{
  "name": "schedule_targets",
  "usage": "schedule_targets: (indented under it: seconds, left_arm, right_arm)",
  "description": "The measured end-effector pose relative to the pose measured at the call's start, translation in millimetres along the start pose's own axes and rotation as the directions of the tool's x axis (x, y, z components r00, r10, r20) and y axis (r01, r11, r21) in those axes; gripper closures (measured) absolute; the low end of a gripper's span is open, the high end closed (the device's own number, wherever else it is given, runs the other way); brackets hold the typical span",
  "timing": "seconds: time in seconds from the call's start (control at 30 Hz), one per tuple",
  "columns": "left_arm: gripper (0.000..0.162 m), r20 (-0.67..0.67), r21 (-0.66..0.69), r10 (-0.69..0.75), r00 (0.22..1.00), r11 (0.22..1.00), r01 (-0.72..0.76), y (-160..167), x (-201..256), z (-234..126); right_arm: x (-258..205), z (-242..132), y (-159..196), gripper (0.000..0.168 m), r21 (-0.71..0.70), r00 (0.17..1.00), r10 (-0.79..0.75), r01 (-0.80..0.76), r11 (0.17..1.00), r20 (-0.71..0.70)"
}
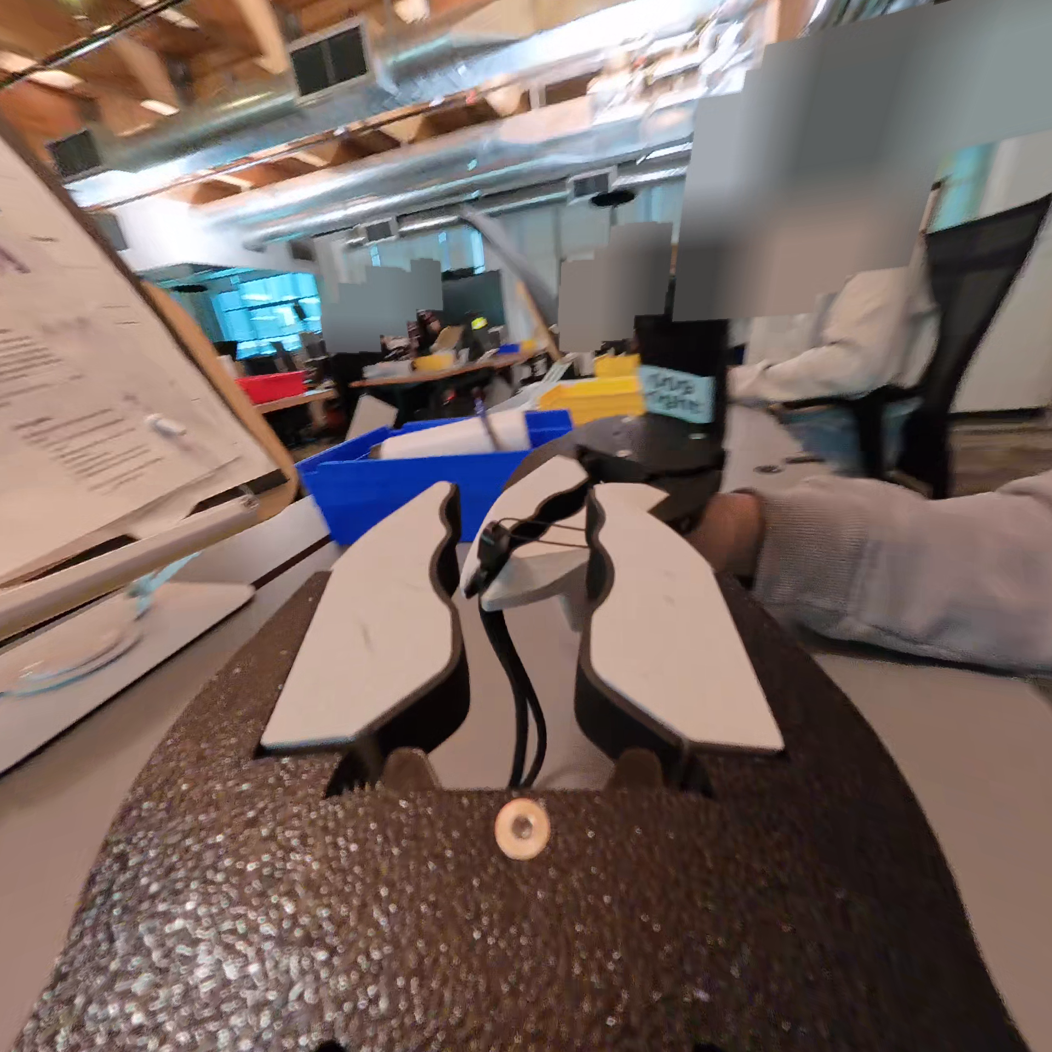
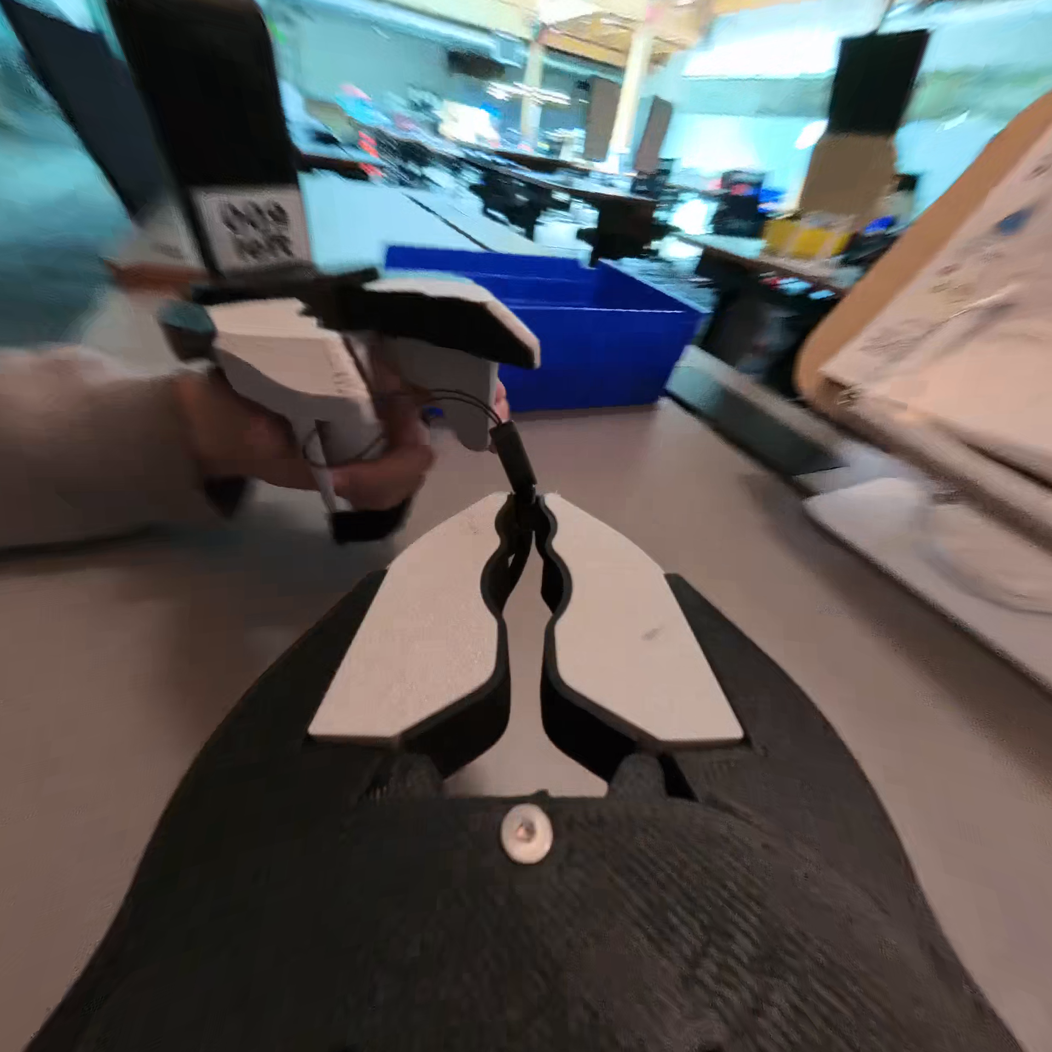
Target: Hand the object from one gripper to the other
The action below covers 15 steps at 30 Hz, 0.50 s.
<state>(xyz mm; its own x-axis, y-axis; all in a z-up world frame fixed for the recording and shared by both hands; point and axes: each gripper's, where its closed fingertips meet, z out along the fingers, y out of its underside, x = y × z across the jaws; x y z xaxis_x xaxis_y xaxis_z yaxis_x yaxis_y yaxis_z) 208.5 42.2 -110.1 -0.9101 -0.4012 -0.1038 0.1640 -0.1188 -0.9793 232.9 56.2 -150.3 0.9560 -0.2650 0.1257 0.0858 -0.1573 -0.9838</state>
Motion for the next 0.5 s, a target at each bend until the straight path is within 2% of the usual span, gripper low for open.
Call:
schedule_targets:
  seconds: [0.1,0.23,0.37,0.43,0.5]
  left_arm:
    - [0.124,-0.099,0.026,-0.058,0.993,0.998,0.061,-6,8,-5]
    - [0.134,-0.21,0.002,-0.095,0.973,0.995,0.097,-6,22,-8]
    - [0.138,-0.347,-0.043,-0.122,0.93,0.993,0.114,-2,47,-8]
    - [0.146,-0.369,-0.058,-0.131,0.92,0.991,0.118,0,51,-8]
    - [0.153,-0.375,-0.07,-0.134,0.917,0.991,0.116,2,51,-7]
  right_arm:
    - [-24,-13,-14,0.163,0.046,0.94,0.2,-0.221,0.974,0.275]
    - [-51,-27,-23,0.163,0.012,0.815,0.289,-0.341,0.94,0.503]
    - [-71,-29,-26,0.163,-0.042,0.715,0.341,-0.401,0.915,0.61]
    - [-76,-28,-21,0.162,-0.085,0.692,0.361,-0.4,0.913,0.625]
    - [-74,-26,-17,0.162,-0.094,0.707,0.364,-0.391,0.916,0.606]
